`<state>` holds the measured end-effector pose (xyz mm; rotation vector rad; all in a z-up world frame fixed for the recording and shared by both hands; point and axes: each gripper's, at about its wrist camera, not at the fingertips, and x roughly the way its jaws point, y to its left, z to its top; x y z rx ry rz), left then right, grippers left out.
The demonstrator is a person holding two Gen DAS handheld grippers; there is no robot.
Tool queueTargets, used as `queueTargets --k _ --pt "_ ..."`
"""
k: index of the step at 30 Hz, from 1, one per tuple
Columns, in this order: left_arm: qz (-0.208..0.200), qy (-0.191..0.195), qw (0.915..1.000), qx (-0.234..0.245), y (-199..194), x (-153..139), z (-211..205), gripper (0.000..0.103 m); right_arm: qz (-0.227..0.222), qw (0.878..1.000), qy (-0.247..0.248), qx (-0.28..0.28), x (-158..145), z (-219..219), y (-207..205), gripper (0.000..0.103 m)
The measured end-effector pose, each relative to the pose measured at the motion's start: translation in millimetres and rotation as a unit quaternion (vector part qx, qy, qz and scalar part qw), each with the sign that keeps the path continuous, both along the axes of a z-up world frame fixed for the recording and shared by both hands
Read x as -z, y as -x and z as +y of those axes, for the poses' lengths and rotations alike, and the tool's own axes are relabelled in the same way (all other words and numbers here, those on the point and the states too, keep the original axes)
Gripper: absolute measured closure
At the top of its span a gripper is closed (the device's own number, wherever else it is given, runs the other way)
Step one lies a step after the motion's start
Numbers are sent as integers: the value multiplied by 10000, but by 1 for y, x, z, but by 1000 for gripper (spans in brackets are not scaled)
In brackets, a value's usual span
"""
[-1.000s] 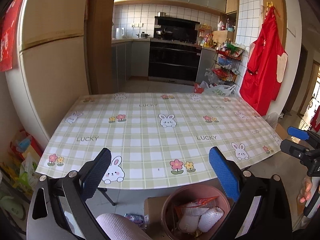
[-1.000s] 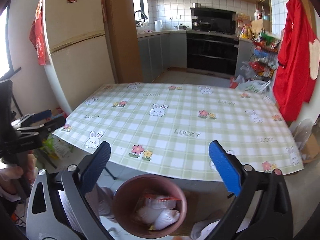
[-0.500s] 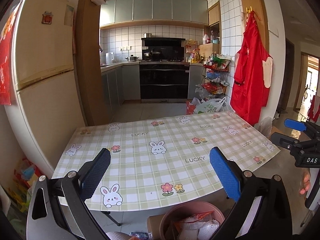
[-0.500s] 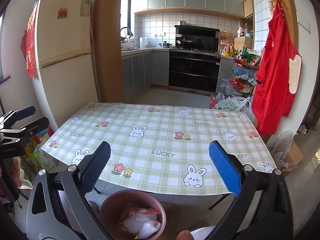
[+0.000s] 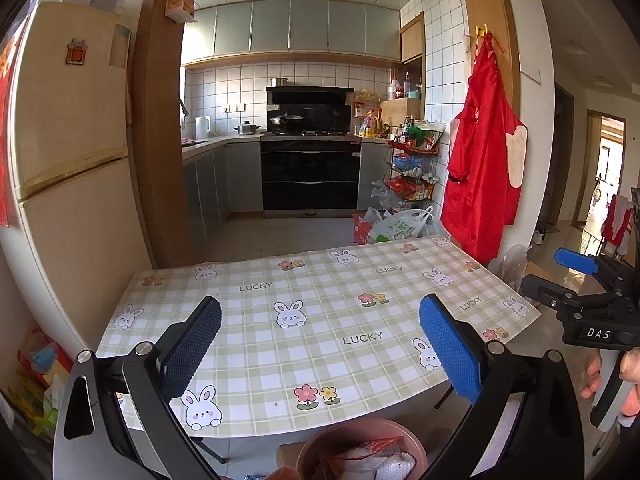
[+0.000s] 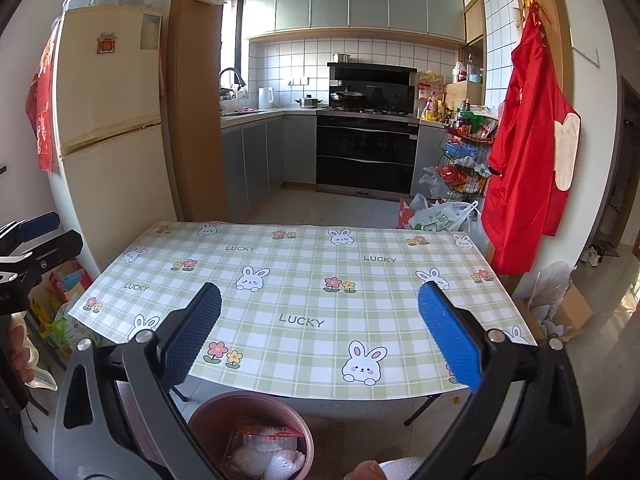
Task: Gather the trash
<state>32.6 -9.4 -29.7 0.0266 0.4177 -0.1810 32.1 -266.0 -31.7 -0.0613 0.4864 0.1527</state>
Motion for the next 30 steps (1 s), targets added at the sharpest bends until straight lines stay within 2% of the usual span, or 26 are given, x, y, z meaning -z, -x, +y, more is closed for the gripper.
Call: queueTargets --k 7,30 --pt "-12 -254 9997 -33 -1 3 -4 6 -13 9999 111 33 -1 2 1 6" --pt "-5 -277 9996 -19 2 3 -2 6 -46 9997 218 49 -3 5 3 6"
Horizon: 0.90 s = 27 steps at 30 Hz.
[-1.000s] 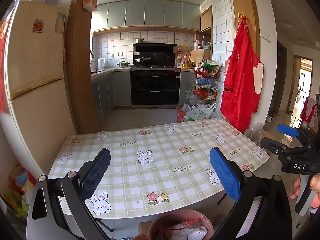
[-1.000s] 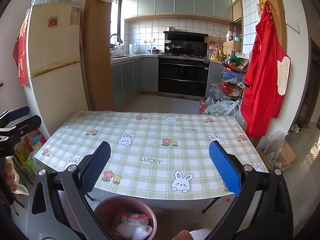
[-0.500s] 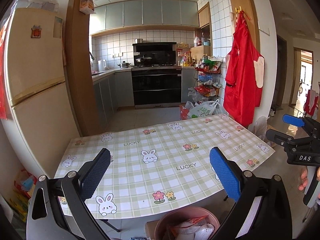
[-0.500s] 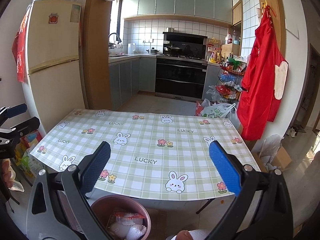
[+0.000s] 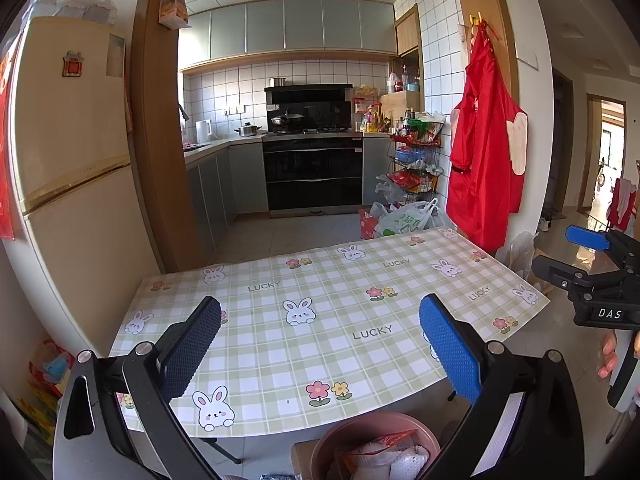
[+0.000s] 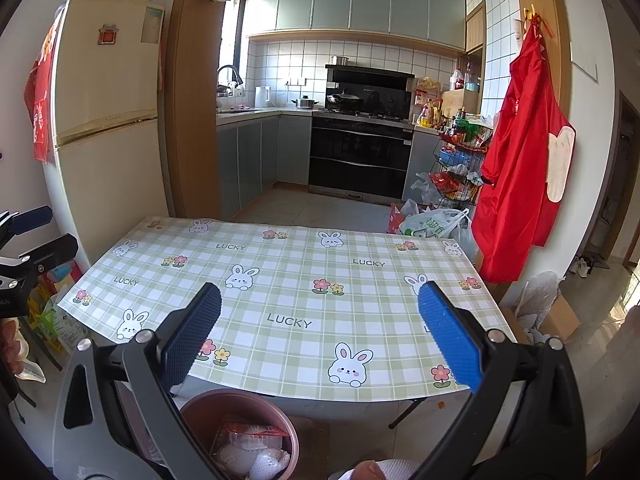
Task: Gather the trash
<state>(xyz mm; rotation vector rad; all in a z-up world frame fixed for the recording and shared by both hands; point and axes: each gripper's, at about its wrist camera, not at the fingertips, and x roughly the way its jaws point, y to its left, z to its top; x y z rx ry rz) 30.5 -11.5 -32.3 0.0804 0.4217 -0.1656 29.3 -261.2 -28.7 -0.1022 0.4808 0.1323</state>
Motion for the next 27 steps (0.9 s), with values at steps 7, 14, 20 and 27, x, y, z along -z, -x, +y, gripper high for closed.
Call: queueTargets --k 7,14,20,27 --pt "23 22 10000 22 2 -2 0 6 8 10000 -1 7 0 -1 0 6" --pt "24 15 10000 25 3 -2 -1 6 13 10000 -2 4 0 -1 0 6" --pt "60 65 10000 23 2 0 2 6 36 10000 -45 0 0 -5 -1 6" --pt "72 44 10000 7 0 -1 4 6 52 10000 -37 0 1 -4 -1 6"
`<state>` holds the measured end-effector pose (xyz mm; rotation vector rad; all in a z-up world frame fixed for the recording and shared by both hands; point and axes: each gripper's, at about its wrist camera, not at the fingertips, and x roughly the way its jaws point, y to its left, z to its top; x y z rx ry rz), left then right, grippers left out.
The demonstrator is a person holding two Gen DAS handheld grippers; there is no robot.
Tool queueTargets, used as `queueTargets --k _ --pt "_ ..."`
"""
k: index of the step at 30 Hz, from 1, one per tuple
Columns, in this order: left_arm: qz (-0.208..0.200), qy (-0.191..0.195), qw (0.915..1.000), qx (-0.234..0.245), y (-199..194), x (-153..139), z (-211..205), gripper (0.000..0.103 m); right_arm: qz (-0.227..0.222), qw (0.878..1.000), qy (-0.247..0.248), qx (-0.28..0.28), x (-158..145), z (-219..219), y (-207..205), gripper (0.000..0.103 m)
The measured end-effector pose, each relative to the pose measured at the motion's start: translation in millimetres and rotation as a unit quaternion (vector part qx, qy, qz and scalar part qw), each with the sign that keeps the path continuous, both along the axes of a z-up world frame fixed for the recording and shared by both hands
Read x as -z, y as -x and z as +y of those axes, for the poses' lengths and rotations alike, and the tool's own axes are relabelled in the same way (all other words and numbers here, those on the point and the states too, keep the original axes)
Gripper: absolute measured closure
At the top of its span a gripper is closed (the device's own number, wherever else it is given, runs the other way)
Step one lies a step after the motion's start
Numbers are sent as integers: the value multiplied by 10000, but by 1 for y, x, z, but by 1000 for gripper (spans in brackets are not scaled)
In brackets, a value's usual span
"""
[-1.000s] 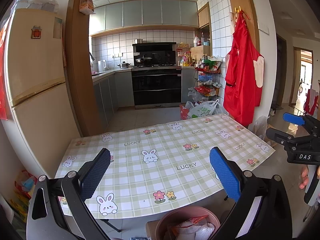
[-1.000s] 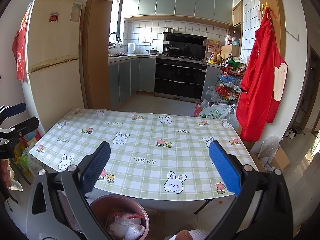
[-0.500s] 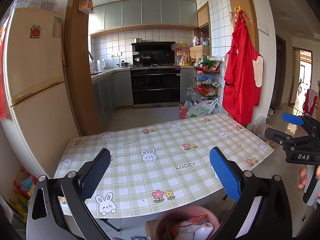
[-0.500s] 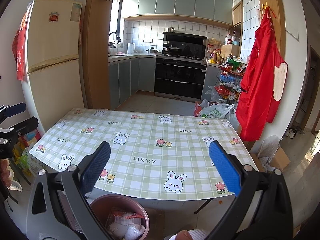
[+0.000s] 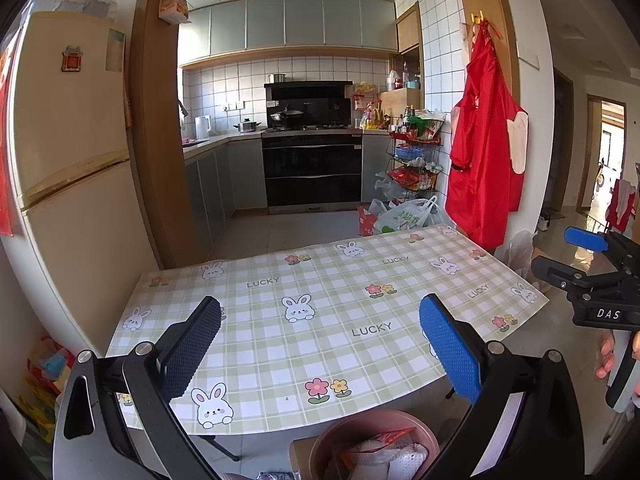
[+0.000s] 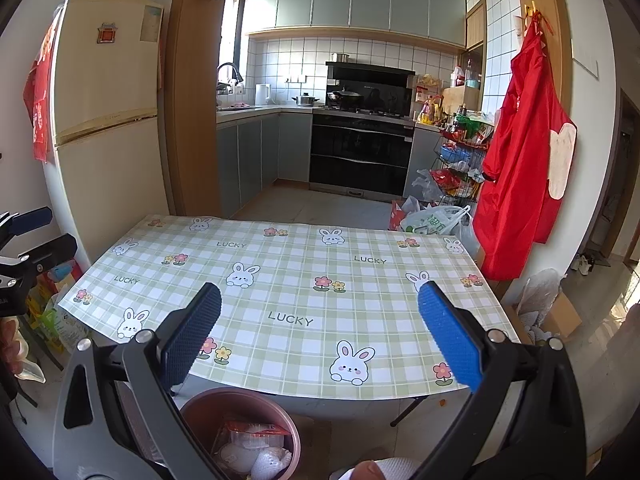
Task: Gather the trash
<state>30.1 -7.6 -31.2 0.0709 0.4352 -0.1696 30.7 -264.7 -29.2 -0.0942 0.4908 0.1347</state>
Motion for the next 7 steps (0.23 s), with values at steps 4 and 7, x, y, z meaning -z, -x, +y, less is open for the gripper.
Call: queueTargets --k 4,7 --pt "27 -23 10000 0 -3 1 0 6 1 10000 -3 1 0 0 0 6" --pt "35 -30 10000 0 -4 1 -1 6 1 10000 -1 0 0 0 0 6"
